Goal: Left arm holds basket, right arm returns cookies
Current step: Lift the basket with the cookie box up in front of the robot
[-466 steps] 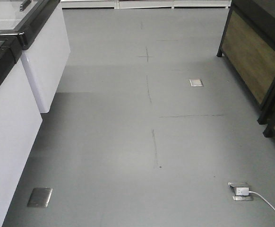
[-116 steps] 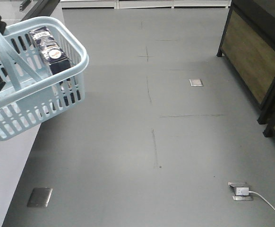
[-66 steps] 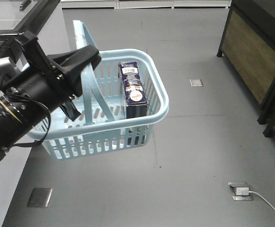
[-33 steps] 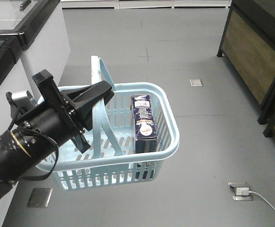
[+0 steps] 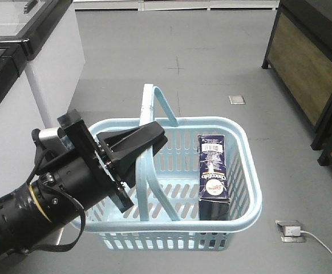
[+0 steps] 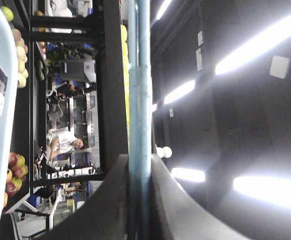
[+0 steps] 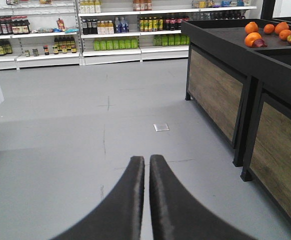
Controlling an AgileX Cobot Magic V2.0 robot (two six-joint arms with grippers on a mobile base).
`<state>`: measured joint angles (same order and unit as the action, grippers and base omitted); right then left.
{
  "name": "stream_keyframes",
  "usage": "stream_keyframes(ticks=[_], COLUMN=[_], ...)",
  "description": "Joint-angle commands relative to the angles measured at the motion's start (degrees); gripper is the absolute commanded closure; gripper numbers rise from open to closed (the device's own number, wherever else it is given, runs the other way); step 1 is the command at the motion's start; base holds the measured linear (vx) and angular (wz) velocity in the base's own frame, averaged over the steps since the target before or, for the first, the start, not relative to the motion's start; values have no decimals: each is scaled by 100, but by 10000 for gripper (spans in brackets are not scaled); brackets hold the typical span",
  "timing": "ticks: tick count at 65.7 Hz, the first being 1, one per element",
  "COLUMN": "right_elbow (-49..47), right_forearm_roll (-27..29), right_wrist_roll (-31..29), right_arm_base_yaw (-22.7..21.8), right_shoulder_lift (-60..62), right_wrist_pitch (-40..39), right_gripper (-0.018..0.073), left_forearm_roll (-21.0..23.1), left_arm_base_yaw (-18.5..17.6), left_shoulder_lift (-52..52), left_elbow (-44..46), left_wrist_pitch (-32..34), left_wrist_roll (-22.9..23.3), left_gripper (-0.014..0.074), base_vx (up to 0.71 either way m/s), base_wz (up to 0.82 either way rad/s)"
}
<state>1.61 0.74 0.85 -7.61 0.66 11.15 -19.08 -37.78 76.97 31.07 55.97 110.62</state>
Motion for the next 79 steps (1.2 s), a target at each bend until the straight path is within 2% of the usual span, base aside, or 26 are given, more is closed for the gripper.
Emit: stream_keyframes(ticks=[1,15,27,35,54,79], right_elbow=[105,105,105,105,105,105], right_forearm_roll=[-25,-25,-25,-25,-25,-25], right_wrist_roll=[-17,-17,-17,-17,-17,-17], right_arm_base_yaw=[-32,-32,-32,-32,-32,-32], right_shoulder_lift=[71,71,71,71,71,71], right_wrist_pitch=[-417,-417,-417,-417,-417,-439], right_gripper=[570,570,570,570,570,570], left_forearm_roll=[251,339,627,899,1050,1070], left_arm_base_yaw=[-77,-152,-192,-402,-731,-732], left_shoulder_lift=[-201,-201,-206,-227,-521,-538], left_elbow=[166,14,-549,-834,-1025,-950], left_wrist_pitch=[871,1196,1815,2138,2185,2271], left_wrist_roll=[-44,-98,-99,-132,-352,-284], left_gripper=[601,601,601,601,601,601], base_vx=[0,0,0,0,0,0], base_wz=[0,0,0,0,0,0])
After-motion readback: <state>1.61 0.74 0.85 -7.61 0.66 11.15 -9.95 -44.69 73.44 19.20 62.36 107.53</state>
